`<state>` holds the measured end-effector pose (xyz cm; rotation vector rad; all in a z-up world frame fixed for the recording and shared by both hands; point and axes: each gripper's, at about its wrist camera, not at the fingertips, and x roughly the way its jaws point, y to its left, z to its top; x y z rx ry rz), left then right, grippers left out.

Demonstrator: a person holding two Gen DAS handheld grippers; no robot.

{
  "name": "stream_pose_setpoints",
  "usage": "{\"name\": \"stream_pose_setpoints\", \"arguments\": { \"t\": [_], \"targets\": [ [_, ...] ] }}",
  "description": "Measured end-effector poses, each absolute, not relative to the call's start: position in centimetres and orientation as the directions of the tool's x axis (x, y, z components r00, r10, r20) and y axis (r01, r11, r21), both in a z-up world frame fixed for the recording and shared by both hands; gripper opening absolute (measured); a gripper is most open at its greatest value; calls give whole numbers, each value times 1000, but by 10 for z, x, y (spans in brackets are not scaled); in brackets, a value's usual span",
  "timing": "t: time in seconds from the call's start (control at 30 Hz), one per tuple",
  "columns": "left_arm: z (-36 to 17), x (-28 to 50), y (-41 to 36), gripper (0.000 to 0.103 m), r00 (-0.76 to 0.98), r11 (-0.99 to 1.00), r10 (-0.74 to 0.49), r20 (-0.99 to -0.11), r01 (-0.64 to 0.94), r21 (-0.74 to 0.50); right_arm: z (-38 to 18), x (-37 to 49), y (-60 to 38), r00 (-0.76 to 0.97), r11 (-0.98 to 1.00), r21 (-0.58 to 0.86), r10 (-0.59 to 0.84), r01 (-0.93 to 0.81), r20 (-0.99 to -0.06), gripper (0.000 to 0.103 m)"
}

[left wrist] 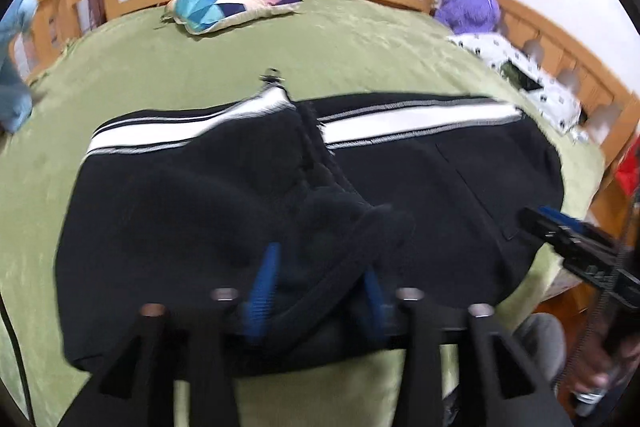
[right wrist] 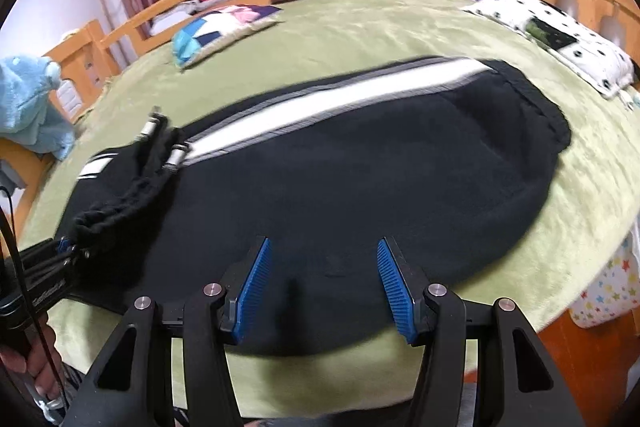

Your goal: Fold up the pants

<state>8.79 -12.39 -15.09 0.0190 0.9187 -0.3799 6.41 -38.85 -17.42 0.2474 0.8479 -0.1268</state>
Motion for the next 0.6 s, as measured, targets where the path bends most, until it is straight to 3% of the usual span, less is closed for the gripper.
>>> {"name": "stream_pose_setpoints", "arguments": {
  "t": [0.3,0.6],
  "targets": [
    [-125,79,-47,55,641,967,-247,-727,211,-143,-171,107,-313,650,969,244,159,41,-743,56],
    [-120,81,24,57,677,985,-168,-717,85,-151,-182,139,-247,604,967,252,220,-33,-766,59]
  ]
}}
